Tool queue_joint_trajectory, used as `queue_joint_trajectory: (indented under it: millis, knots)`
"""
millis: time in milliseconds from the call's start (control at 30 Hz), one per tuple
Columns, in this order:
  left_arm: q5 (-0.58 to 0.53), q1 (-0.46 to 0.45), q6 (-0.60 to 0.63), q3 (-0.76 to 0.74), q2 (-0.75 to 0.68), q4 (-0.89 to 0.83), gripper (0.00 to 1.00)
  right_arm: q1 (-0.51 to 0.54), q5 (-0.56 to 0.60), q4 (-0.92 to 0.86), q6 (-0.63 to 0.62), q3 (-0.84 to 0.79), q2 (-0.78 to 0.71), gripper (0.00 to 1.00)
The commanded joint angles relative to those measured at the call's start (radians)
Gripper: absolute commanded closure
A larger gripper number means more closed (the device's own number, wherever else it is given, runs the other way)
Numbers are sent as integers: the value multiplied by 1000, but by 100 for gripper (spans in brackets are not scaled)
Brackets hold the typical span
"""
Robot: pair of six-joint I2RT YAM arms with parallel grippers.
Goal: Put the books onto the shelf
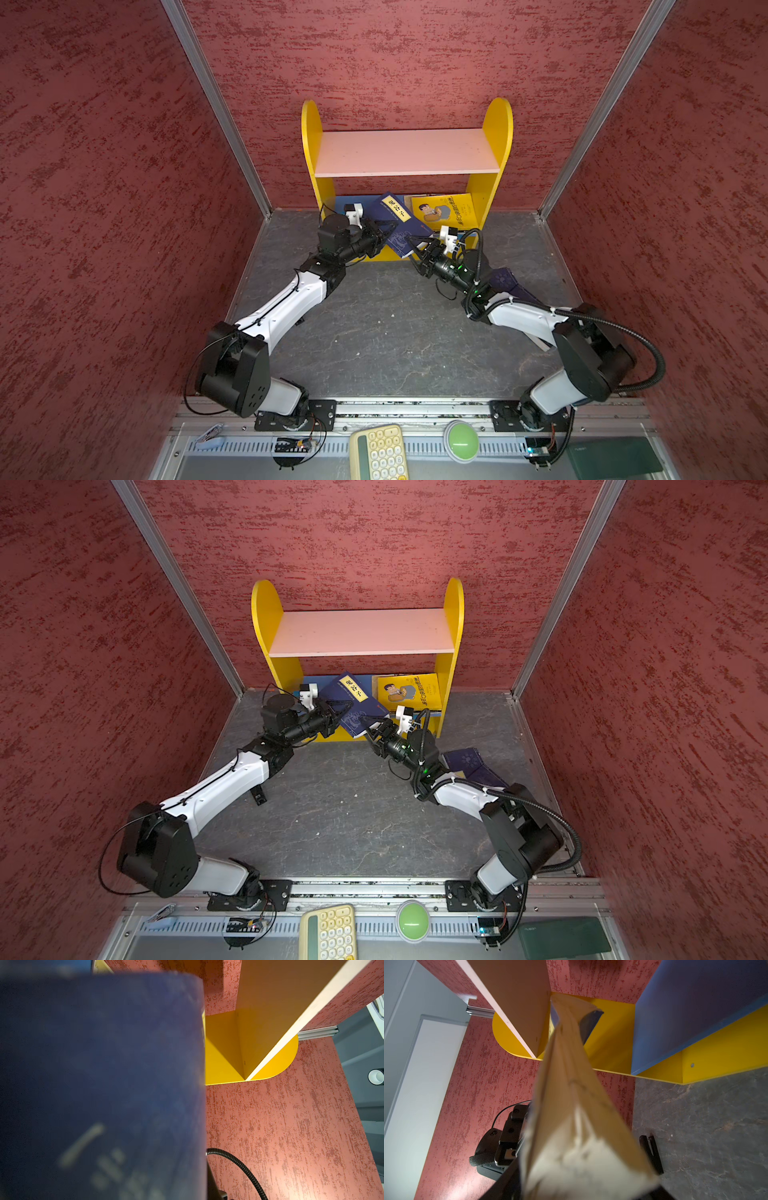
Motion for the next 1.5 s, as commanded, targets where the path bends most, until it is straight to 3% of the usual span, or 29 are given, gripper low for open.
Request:
queue_joint_trajectory:
  millis: [0, 167, 400, 733, 1467]
  knots:
    - [15, 3, -9, -6, -40, 78, 92, 4, -27, 101, 23, 49, 20, 46]
    - [19, 1, 12, -6, -50, 50, 92, 2, -36, 181, 66, 47, 67, 67]
    - [1, -2, 20, -25, -70, 30, 91, -16, -50, 203, 75, 28, 72, 85]
    - [-1, 0, 65, -5, -68, -4, 90, -33, -56, 151, 58, 4, 50, 85]
    - [-61, 10, 91, -60, -141, -46, 90, -50, -18, -145, -60, -49, -121, 85]
